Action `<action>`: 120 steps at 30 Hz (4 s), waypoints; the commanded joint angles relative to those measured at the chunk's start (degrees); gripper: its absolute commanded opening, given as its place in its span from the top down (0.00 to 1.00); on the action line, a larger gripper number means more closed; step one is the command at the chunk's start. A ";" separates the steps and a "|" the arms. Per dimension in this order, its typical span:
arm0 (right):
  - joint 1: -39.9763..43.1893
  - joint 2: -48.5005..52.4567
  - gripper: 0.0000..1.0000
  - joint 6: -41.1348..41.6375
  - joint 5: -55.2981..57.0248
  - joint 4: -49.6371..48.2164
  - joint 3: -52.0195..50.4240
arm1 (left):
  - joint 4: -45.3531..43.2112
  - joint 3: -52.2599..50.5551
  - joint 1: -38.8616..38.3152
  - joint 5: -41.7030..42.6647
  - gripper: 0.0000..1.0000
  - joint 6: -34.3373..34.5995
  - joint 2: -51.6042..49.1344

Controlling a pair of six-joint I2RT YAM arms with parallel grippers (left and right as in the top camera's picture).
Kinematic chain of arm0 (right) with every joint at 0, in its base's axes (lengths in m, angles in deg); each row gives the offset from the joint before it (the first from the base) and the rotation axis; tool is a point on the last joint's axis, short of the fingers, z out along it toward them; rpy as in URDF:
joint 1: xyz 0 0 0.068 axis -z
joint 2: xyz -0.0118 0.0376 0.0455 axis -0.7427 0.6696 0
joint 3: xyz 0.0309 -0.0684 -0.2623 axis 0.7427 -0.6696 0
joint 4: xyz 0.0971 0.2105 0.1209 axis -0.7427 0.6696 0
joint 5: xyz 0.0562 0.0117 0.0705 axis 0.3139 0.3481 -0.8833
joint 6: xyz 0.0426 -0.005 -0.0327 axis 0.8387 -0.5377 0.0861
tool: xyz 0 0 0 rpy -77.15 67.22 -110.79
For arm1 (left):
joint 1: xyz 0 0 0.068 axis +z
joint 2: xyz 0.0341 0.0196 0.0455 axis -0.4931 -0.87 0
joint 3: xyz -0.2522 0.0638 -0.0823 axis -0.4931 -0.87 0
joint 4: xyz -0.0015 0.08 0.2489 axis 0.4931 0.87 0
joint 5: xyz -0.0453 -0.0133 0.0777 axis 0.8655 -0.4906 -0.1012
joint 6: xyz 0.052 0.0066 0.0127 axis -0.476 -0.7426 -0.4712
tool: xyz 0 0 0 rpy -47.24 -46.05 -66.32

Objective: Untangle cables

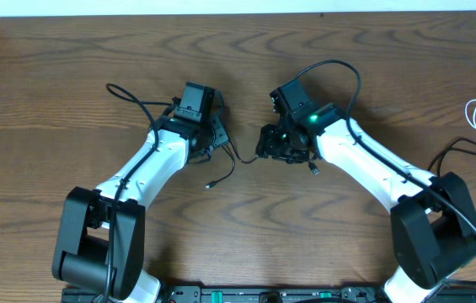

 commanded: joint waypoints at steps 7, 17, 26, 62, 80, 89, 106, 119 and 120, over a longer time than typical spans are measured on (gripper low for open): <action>-0.42 3.69 0.56 3.15 6.93 -5.84 0.46 | 2.38 -0.15 0.04 1.86 0.73 0.13 -0.37; -0.39 6.97 0.90 4.13 8.63 -4.00 0.00 | 4.92 -0.15 -0.07 1.86 0.85 -0.07 -0.37; 5.77 5.73 0.99 -2.43 21.20 0.66 0.07 | 8.66 -0.15 -0.07 1.86 0.92 -3.61 -0.37; 23.67 -2.10 0.41 -59.32 -13.62 0.63 -0.50 | 8.50 -0.15 -10.97 1.86 0.92 -14.47 -0.37; 17.86 10.67 0.99 -56.89 -17.64 -2.62 -0.52 | 8.37 -0.15 -11.13 1.86 0.92 -14.47 -0.37; 21.27 4.70 0.99 -46.97 -17.68 -5.90 0.37 | 8.35 -0.15 -11.13 1.86 0.68 -14.47 -0.37; 45.00 -21.33 0.99 -24.63 -1.18 -16.28 0.68 | 8.35 -0.15 -11.13 1.86 0.52 -14.47 -0.37; 57.90 -21.00 0.99 -21.35 13.07 -8.39 0.46 | 8.37 -0.15 -11.13 1.86 0.52 -14.47 -0.37; 58.66 -21.00 0.99 -21.35 13.86 -8.41 0.46 | 8.37 -0.15 -11.13 1.86 0.52 -14.47 -0.37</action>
